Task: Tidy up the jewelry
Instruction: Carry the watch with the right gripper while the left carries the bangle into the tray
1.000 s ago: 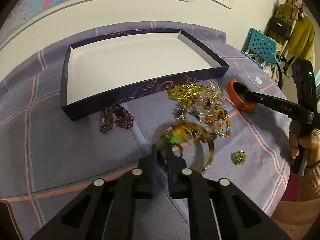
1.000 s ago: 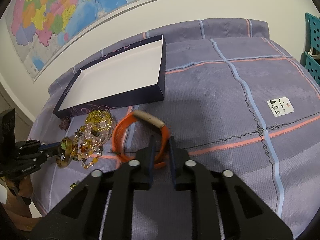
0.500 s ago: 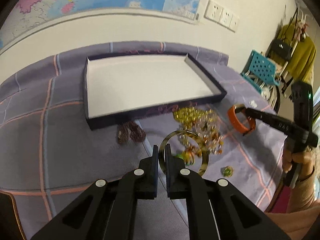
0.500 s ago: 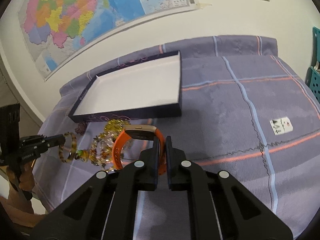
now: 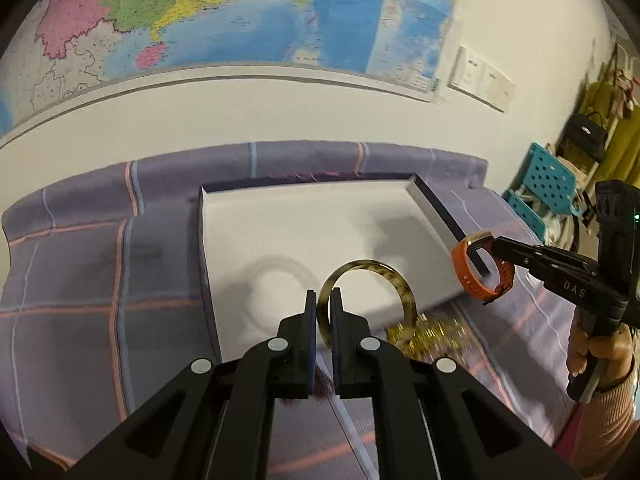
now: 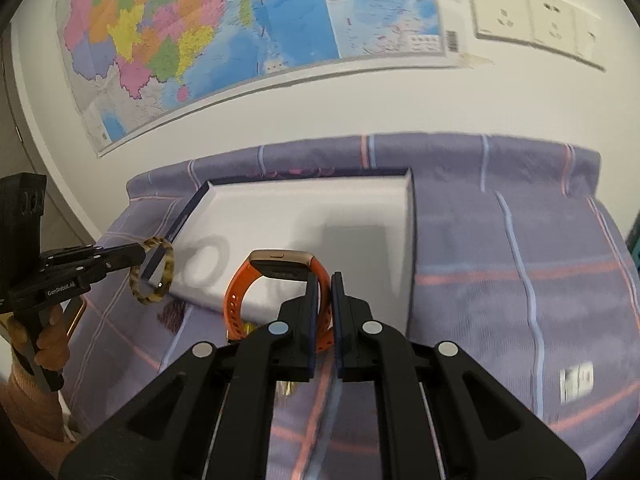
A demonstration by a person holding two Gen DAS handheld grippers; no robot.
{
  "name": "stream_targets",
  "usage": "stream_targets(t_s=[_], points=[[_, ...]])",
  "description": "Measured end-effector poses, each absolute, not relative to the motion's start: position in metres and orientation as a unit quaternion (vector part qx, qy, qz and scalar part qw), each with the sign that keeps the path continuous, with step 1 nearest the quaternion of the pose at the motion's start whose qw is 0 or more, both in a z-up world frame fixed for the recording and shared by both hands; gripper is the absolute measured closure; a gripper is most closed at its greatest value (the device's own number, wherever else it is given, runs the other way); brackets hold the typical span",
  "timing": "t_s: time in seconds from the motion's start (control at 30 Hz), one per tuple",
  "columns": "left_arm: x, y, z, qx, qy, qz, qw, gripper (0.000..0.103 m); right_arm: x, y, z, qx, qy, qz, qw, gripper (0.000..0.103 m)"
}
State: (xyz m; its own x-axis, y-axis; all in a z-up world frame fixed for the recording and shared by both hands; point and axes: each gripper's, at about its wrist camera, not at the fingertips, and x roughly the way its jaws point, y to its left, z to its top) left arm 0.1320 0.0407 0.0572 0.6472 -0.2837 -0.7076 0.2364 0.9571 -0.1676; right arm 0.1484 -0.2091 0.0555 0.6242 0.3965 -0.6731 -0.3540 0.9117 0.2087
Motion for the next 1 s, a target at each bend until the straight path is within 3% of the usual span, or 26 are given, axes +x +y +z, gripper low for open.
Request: stream_targets(t_s=[0.47,1.0], points=[[0.21,0.035,0.042,-0.026,0.413,-0.12,0.902,0.098,0.253,-0.172,0.031,0.045,0.411,0.185,0.892,0.096],[0.269,0.038,0.013,-0.033,0.446,-0.094,0.889,0.098,0.302,-0.159,0.005,0.053,0.441,0.144,0.884,0.096]])
